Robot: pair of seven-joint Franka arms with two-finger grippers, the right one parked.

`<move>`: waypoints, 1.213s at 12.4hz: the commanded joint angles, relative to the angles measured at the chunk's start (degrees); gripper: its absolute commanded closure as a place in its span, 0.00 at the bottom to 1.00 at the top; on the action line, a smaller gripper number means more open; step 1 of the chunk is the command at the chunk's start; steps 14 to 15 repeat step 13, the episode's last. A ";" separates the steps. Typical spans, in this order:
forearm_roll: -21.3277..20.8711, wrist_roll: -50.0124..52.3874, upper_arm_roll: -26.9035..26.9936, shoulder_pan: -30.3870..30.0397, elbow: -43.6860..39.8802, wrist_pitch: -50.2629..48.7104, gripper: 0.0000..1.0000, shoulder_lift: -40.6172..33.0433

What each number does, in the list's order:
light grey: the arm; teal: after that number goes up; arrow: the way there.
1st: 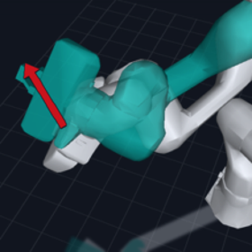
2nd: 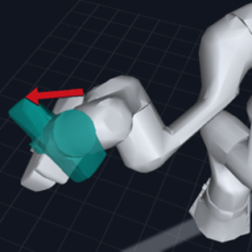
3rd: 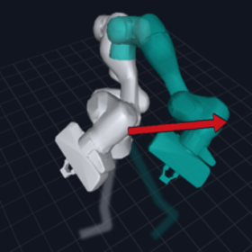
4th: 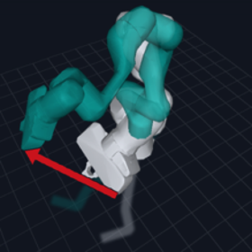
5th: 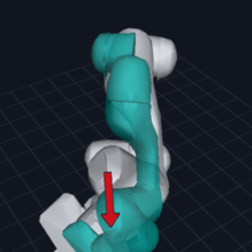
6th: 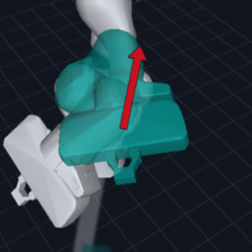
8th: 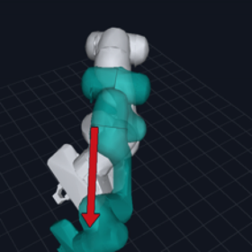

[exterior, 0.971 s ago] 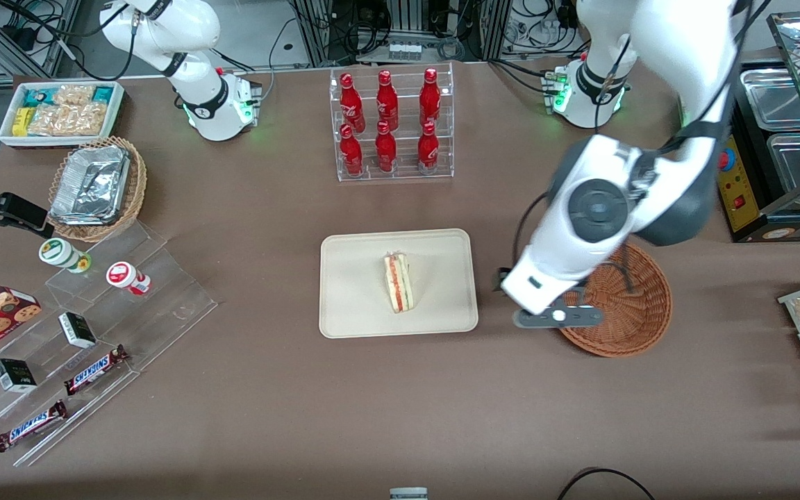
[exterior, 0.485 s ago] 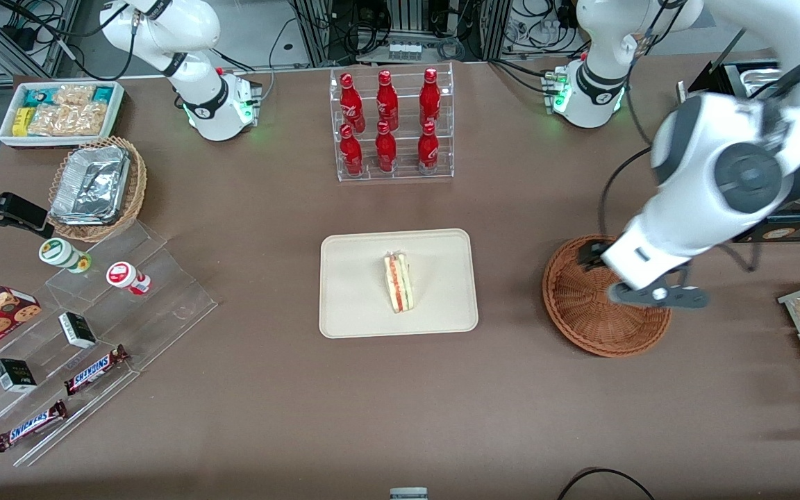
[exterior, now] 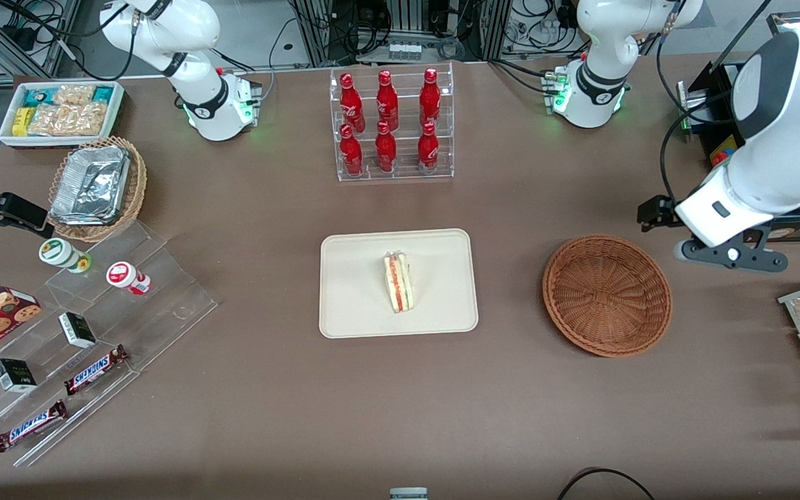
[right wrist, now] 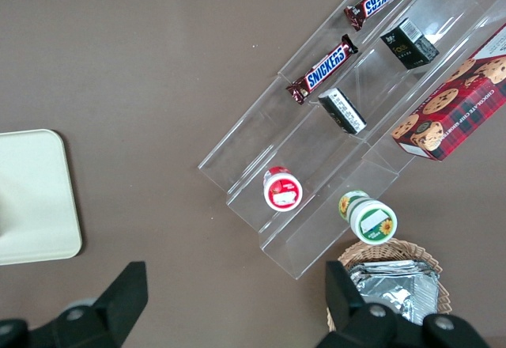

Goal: Place sandwich from basket to tray

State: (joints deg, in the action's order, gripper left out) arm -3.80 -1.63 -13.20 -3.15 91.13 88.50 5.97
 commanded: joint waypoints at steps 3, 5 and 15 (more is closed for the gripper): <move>0.55 -1.36 0.28 -0.19 0.37 -4.21 0.00 -4.03; 0.55 -1.36 0.28 -0.19 0.37 -5.53 0.00 -4.47; 2.05 -0.75 9.60 5.07 -0.33 -12.91 0.00 -8.96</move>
